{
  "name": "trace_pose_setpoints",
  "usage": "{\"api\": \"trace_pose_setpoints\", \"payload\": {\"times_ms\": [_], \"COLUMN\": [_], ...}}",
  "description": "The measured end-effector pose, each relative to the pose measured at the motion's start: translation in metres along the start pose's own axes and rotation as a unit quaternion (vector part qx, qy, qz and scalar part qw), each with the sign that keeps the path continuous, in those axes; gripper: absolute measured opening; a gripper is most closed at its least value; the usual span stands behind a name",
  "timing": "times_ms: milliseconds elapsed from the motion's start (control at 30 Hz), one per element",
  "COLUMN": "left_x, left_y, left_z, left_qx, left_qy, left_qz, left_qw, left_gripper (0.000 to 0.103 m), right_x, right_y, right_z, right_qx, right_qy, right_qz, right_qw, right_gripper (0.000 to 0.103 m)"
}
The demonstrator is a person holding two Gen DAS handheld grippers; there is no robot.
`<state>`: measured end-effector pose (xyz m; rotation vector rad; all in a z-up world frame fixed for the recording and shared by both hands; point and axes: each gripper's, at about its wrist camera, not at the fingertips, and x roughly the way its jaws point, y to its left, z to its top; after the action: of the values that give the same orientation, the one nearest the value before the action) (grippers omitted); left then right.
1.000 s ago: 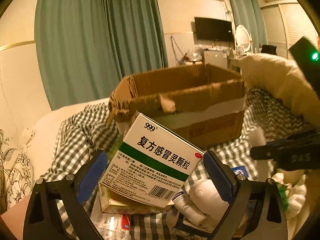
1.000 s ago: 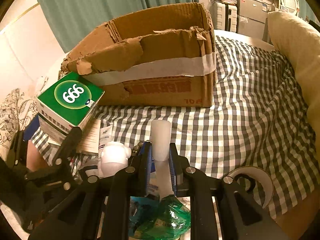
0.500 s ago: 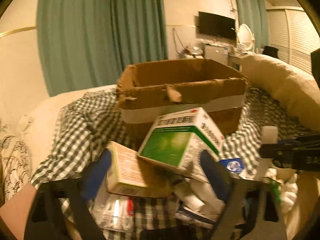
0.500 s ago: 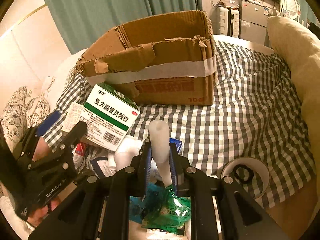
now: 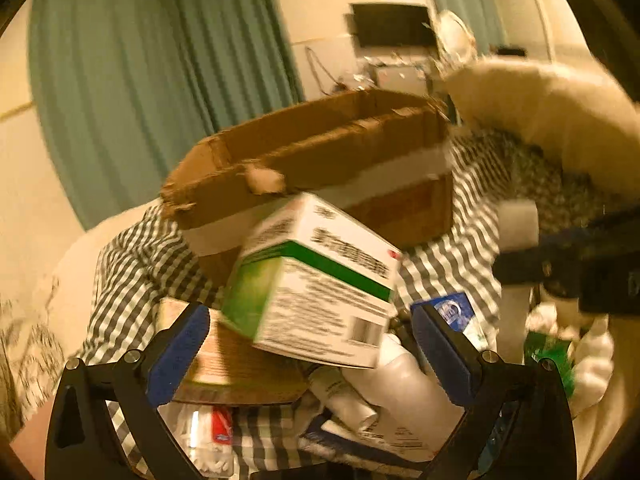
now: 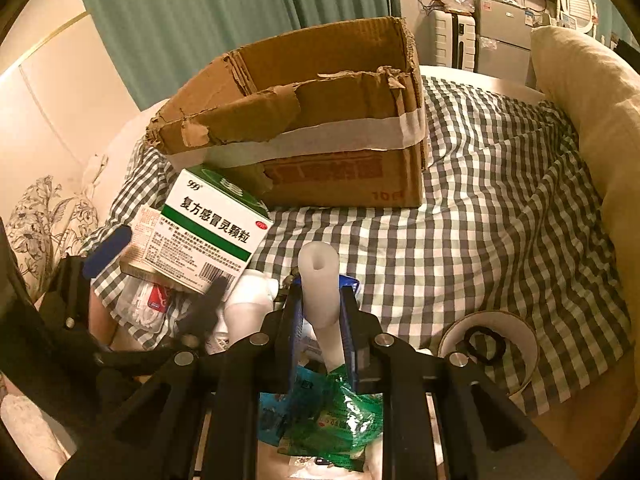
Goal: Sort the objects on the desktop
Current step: 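Grasp the white bottle with the right gripper while the left grasps the green-and-white medicine box, then carry the green-and-white box and white bottle into the cardboard box and release both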
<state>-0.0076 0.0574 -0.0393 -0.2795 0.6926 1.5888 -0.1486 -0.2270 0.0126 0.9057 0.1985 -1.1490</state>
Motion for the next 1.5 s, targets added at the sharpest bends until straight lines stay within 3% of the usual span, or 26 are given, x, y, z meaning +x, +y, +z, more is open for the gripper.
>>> {"api": "trace_pose_setpoints", "payload": {"times_ms": [200,233,267,333,600,1000,1300,1367,1500], "left_x": [0.02,0.023,0.027,0.03,-0.014,-0.073,-0.066,-0.059,-0.036], "left_y": [-0.016,-0.014,-0.01,-0.002,0.019,0.068,0.084,0.087,0.098], "left_z": [0.004,0.004,0.006,0.007,0.015,0.061,0.114,0.13,0.161], "left_qx": [0.053,0.051,0.044,0.023,0.0,-0.047,-0.032,-0.026,-0.037], "left_qy": [0.0,0.004,0.005,0.015,-0.036,-0.095,-0.125,-0.128,-0.123], "left_qz": [0.04,0.035,0.03,0.013,-0.026,-0.096,-0.147,-0.148,-0.187], "left_qw": [0.9978,0.9981,0.9986,0.9995,0.999,0.9897,0.9807,0.9803,0.974], "left_gripper": [0.103,0.101,0.091,0.091,0.089,0.086,0.086,0.086,0.086], "right_x": [0.0,0.0,0.0,-0.002,-0.023,-0.072,-0.099,-0.102,-0.102], "right_y": [-0.013,-0.014,-0.014,-0.015,-0.012,0.018,0.03,0.033,0.034], "right_z": [0.001,0.001,0.001,0.002,0.004,0.023,0.065,0.081,0.115], "right_qx": [0.022,0.023,0.023,0.023,0.028,-0.001,-0.03,-0.038,-0.049], "right_qy": [0.0,-0.001,0.0,-0.003,-0.039,-0.097,-0.135,-0.145,-0.162], "right_qz": [0.003,0.004,0.005,0.007,0.018,0.037,0.035,0.035,0.034], "right_qw": [1.0,1.0,1.0,1.0,0.999,0.995,0.99,0.988,0.985], "right_gripper": [0.018,0.018,0.018,0.018,0.016,0.016,0.016,0.016,0.016]}}
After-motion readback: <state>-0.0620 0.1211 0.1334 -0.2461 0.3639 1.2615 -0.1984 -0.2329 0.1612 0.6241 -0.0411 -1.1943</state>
